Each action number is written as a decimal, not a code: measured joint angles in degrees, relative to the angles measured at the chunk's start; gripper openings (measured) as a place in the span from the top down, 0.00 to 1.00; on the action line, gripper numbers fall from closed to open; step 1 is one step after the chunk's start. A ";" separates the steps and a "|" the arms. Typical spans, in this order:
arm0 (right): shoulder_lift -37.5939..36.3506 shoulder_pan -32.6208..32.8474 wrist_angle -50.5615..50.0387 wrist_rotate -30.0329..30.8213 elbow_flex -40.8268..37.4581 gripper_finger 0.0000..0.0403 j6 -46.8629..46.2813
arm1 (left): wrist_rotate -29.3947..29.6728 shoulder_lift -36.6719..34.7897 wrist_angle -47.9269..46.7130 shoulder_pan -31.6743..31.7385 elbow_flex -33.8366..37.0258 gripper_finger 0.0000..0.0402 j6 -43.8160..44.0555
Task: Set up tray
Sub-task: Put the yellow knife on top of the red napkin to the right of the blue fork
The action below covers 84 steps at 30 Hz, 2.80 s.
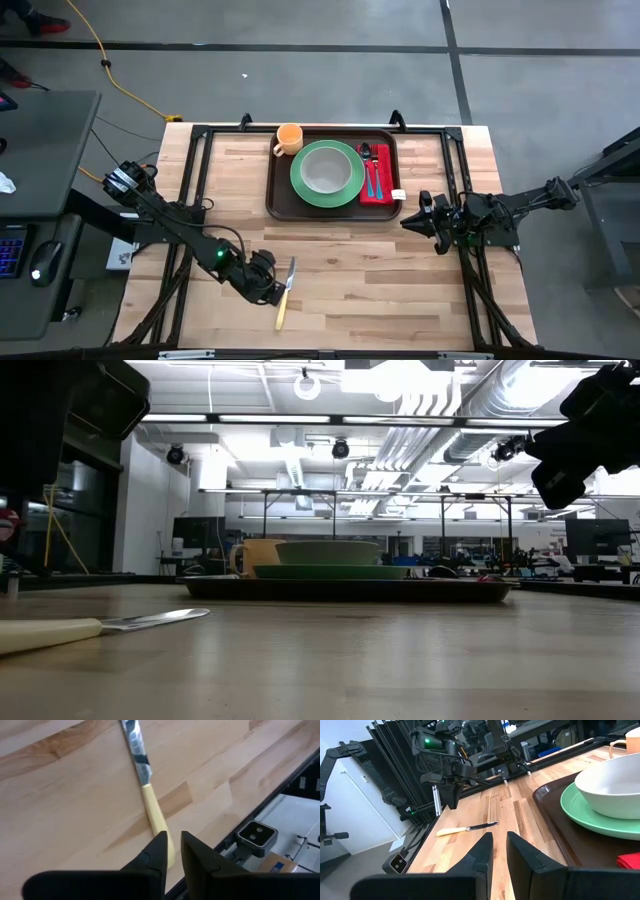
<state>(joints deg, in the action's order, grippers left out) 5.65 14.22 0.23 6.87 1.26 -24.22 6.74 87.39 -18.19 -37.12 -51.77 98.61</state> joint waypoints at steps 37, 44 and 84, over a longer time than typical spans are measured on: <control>0.02 0.02 -0.11 -0.02 0.00 0.92 -0.18 | 5.40 0.33 -5.06 0.04 -5.05 0.47 5.66; 0.02 0.02 -0.09 -0.02 0.00 0.92 -0.16 | 4.26 4.82 -19.22 1.68 -14.24 0.47 2.48; 0.42 0.00 -0.35 -1.44 0.02 0.92 0.23 | -5.33 20.26 -12.31 4.10 -17.73 0.47 6.66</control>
<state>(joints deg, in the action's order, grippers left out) 6.07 14.22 -0.12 5.43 1.28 -23.99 1.42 107.66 -30.51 -33.02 -69.49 105.27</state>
